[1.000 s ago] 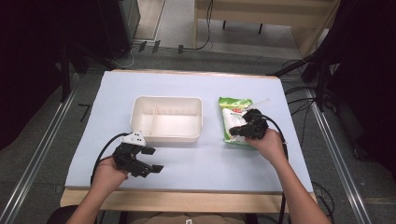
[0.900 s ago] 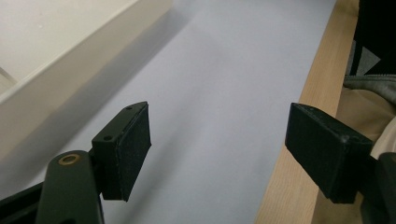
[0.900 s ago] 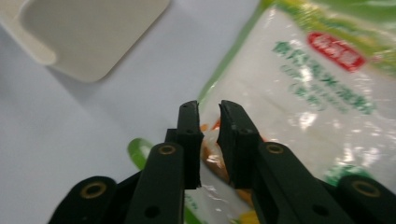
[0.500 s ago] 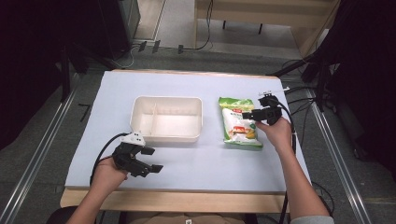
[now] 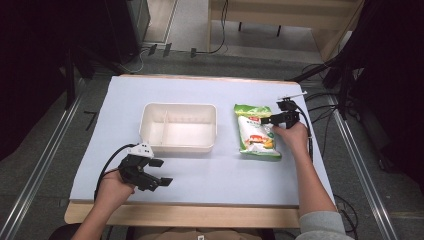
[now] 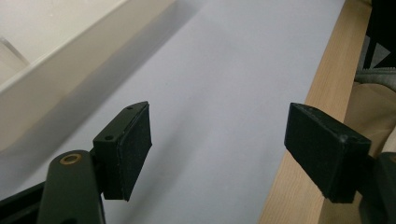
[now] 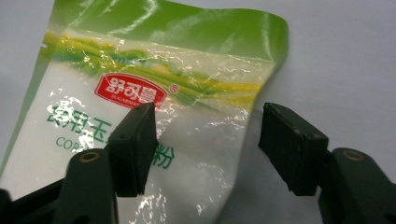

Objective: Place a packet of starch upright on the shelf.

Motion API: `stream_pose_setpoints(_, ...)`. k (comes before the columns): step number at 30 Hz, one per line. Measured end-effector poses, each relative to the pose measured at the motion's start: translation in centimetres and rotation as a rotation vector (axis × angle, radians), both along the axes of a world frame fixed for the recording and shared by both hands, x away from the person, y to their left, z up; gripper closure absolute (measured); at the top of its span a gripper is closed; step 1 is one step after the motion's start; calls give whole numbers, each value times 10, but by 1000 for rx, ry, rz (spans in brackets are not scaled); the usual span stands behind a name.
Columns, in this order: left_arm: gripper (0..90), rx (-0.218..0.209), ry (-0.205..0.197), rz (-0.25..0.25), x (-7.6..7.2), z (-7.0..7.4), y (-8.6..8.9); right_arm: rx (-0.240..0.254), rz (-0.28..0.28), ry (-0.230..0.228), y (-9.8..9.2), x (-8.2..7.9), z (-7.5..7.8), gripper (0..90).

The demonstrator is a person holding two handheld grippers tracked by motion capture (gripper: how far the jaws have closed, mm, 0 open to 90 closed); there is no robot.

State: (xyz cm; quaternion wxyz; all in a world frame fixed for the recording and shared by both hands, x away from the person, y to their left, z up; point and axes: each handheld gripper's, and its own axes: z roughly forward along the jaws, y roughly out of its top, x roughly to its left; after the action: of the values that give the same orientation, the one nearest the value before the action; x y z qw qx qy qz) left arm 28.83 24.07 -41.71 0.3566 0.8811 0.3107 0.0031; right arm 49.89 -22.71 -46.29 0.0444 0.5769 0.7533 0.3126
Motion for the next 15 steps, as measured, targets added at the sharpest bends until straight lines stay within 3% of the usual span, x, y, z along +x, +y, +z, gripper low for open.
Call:
stream_pose_setpoints(1, 236, -1, 1, -1, 0, 0, 0, 27, 22, 2, 4, 1, 0, 389)
stream_pose_setpoints(4, 236, 1, -1, -1, -1, 1, 0, 14, 29, 3, 8, 0, 0, 434)
stream_pose_setpoints(6, 236, 2, -3, -5, -1, 0, 0, 31, 30, 29, 11, -2, 1, 516)
stream_pose_setpoints(7, 236, 4, -1, -3, 0, 0, 0, 31, 30, 29, 11, -2, 1, 516)
stream_pose_setpoints(8, 236, 7, 0, -5, 0, 0, -1, 25, 29, 36, 13, -2, 2, 556)
stream_pose_setpoints(9, 236, 3, 0, -3, 0, 0, -1, -14, 34, 32, 16, -4, 3, 607)
stream_pose_setpoints(12, 236, -1, -1, -3, 0, 0, -1, -16, 29, 35, 18, -4, 3, 652)
stream_pose_setpoints(15, 236, 4, -1, -6, 0, 0, -1, -41, 26, 33, 21, -6, 3, 753)
